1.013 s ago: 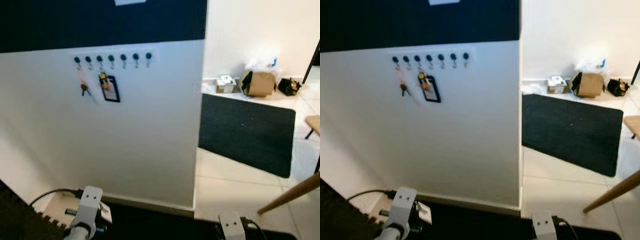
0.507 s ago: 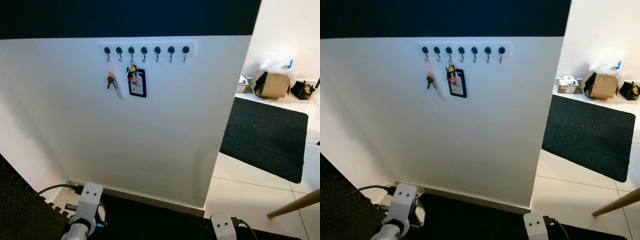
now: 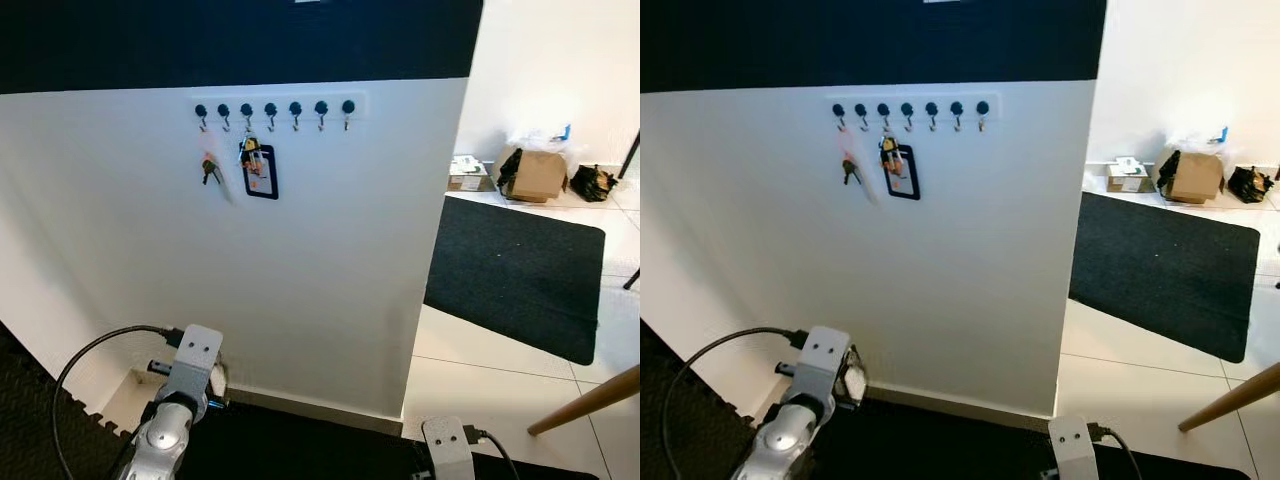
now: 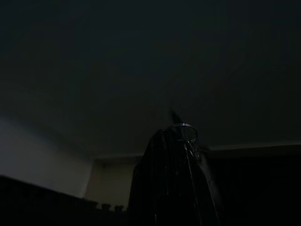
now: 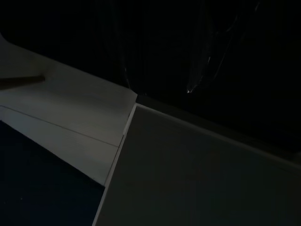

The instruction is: Hang keys on a hook

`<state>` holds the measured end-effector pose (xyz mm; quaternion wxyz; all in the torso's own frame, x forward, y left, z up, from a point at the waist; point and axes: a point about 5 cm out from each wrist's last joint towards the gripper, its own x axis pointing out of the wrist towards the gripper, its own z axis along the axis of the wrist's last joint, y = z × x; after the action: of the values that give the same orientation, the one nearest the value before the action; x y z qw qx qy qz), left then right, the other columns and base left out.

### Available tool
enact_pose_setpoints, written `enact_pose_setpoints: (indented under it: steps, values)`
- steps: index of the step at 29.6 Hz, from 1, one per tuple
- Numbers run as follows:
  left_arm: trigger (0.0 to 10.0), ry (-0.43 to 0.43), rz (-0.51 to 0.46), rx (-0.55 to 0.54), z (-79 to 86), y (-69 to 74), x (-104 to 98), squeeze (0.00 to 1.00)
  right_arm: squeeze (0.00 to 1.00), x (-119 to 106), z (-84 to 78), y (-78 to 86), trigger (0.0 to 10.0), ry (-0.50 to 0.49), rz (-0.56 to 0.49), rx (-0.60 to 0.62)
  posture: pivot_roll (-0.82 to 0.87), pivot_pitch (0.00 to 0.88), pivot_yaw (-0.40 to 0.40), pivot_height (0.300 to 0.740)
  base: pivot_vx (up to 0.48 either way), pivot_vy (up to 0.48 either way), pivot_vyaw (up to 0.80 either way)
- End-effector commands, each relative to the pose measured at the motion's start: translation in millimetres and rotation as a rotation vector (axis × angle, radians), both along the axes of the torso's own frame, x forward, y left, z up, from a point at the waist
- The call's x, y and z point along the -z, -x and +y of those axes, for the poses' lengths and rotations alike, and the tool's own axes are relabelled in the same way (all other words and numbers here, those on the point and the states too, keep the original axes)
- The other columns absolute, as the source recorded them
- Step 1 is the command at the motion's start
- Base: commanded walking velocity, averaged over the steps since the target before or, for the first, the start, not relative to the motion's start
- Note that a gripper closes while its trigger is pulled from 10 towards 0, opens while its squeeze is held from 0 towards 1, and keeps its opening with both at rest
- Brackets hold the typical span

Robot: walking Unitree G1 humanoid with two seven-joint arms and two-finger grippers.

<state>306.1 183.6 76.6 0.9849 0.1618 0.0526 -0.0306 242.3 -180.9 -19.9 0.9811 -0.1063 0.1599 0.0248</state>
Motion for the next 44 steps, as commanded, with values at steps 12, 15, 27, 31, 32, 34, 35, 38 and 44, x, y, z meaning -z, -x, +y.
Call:
enact_pose_setpoints:
  steps: [12,15,27,31,32,34,35,38,44]
  values:
    - [10.0,-0.045,-0.284,0.116,-40.5,-57.1,-115.6,0.0,0.0,-47.3,10.0,-35.7,10.0,0.007,-0.249,-0.028,0.0,0.104,0.126,0.74,0.0,0.0,0.0]
    - [10.0,-0.004,-0.33,0.131,-45.3,-64.0,-139.0,0.0,0.0,-60.5,11.6,-45.0,10.0,-0.008,-0.302,-0.021,-0.01,0.102,0.133,0.74,0.0,0.0,0.0]
    - [10.0,0.061,-0.196,0.283,-62.1,-20.4,-86.3,0.0,0.0,-40.4,14.0,-23.6,10.0,-0.003,-0.232,-0.045,0.0,0.091,0.127,0.74,0.0,0.0,0.0]
    - [10.0,0.066,-0.041,0.267,-50.2,-6.3,-46.5,0.0,0.0,-26.3,11.7,-12.2,10.0,0.028,-0.169,-0.056,0.0,0.087,0.122,0.74,0.0,0.0,0.0]
    - [10.0,0.113,0.162,0.187,-28.5,13.3,5.1,0.0,0.0,-10.9,5.8,1.0,10.0,0.048,-0.091,-0.041,0.0,0.084,0.12,0.74,0.0,0.0,0.0]
    - [10.0,0.123,0.227,0.155,-20.9,22.1,22.1,0.0,0.0,-5.8,3.6,5.6,10.0,0.053,-0.064,-0.034,0.0,0.085,0.121,0.74,0.0,0.0,0.0]
    - [10.0,0.123,0.227,0.155,-20.9,22.1,22.1,0.0,0.0,-5.8,3.6,5.6,10.0,0.053,-0.064,-0.034,0.0,0.085,0.121,0.74,0.0,0.0,0.0]
    - [10.0,0.134,0.37,0.084,-5.8,44.4,59.3,0.0,0.0,7.0,-4.1,18.4,10.0,0.072,0.01,-0.012,0.0,0.084,0.119,0.74,0.0,0.0,0.0]
    - [10.0,0.067,0.525,0.053,5.5,73.3,94.0,0.0,0.0,19.5,-16.2,34.4,10.0,0.09,0.087,0.02,-0.01,0.082,0.12,0.74,0.0,0.0,0.0]
